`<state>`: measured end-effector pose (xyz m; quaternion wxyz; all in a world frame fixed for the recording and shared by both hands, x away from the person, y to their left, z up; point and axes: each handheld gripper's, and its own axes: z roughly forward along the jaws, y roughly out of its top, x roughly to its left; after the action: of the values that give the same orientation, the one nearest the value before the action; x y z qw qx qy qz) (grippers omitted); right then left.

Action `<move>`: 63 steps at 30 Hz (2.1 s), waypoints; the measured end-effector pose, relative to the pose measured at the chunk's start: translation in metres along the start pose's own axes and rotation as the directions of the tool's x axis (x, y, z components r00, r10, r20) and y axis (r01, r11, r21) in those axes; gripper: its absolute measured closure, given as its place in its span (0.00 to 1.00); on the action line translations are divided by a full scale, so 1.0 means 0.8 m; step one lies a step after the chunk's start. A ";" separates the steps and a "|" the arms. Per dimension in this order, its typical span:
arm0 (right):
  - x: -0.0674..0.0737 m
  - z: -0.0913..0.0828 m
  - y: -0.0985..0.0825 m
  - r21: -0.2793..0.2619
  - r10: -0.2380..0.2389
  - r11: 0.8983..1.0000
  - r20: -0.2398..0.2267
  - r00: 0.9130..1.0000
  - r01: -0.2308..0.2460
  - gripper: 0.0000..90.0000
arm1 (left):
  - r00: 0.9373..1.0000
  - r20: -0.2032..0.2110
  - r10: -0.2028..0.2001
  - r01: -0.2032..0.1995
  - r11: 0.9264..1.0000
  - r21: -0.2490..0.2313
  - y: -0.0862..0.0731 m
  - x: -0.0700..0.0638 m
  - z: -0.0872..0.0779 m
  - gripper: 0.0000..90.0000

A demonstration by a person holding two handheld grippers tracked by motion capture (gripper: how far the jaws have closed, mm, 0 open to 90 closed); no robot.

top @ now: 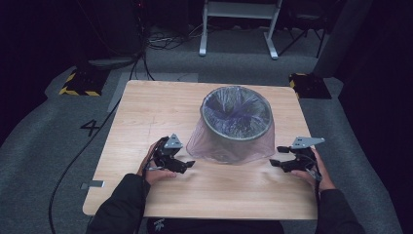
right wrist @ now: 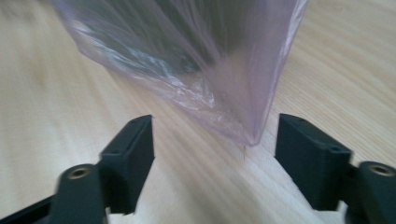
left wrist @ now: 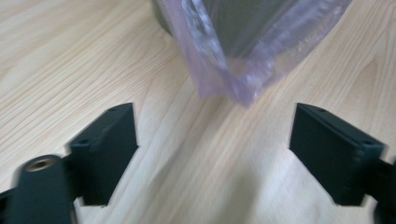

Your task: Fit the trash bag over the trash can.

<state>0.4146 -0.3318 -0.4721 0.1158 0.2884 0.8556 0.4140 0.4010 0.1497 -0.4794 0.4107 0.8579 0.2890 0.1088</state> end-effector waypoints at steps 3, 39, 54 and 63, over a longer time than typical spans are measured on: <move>0.006 -0.030 0.002 -0.065 0.003 0.998 0.016 1.000 -0.002 0.23 | 1.000 0.000 0.008 -0.008 0.998 -0.056 -0.012 -0.007 -0.022 0.17; 0.069 0.045 0.266 0.197 -0.116 0.976 0.114 0.987 0.092 0.34 | 0.999 -0.020 0.034 -0.032 0.996 0.085 -0.053 -0.029 -0.013 0.17; 0.088 -0.108 0.165 -0.161 -0.090 0.979 0.219 0.971 0.127 0.24 | 0.999 -0.021 0.033 -0.031 0.996 0.085 -0.052 -0.029 -0.013 0.17; 0.079 -0.086 0.055 -0.062 -0.065 0.995 0.215 0.974 0.081 0.22 | 0.999 -0.024 0.031 -0.029 0.996 0.087 -0.052 -0.029 -0.013 0.16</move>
<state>0.3509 -0.3170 -0.3922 0.2319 0.2951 0.8332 0.4061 0.3605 0.1634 -0.5035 0.3678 0.8776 0.2858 0.1133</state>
